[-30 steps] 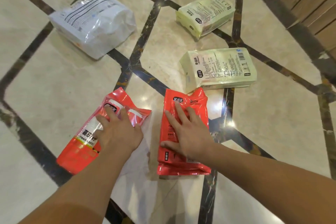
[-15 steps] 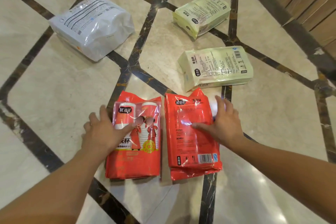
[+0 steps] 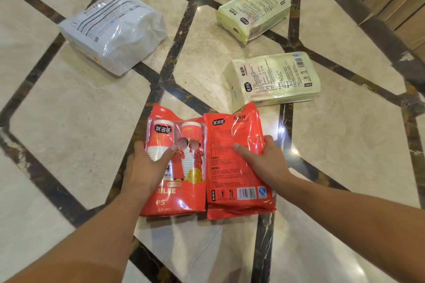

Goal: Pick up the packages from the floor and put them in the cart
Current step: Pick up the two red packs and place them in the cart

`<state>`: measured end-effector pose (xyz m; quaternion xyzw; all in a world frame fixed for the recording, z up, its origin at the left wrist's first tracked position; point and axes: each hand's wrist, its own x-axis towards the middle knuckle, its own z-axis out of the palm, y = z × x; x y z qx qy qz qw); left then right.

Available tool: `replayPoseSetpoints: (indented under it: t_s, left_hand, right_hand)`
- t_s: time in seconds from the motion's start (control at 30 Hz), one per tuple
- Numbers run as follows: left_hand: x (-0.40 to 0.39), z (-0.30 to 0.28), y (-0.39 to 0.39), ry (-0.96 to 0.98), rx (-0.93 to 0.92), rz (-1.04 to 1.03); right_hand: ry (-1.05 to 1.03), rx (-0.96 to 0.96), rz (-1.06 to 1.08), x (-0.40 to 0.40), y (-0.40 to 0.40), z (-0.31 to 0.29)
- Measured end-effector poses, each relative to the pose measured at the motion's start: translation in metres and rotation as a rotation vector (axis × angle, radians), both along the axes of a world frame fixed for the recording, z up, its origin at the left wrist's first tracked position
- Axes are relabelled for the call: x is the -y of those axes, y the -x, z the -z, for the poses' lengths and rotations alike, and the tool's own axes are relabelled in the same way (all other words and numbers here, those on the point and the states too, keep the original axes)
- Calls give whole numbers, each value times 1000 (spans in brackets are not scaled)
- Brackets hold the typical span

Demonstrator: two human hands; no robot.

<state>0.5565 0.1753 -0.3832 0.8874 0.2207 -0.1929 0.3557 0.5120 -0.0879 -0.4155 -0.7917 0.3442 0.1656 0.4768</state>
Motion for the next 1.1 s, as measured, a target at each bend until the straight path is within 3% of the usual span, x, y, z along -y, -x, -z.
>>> replayPoseSetpoints:
  t_s: [0.17, 0.3, 0.4, 0.53, 0.77, 0.93, 1.1]
  left_hand:
    - [12, -7, 17, -100, 55, -71]
    - [34, -36, 46, -75, 51, -193]
    - [56, -91, 70, -15, 75, -215]
    - [78, -194, 94, 36, 144, 8]
    - [144, -435, 93, 97, 205, 189]
    - [203, -642, 96, 266, 275, 328]
    - [287, -812, 116, 477, 355, 572]
  right_hand:
    - [-2, 48, 0, -8, 5, -22]
    - [19, 84, -103, -7, 28, -65]
    - [32, 135, -107, 11, 50, -119]
    - [4, 99, 124, 54, 84, -216]
    - [32, 166, 385, 139, 135, -463]
    - [101, 227, 608, 188, 213, -690]
    - [230, 345, 816, 229, 319, -893]
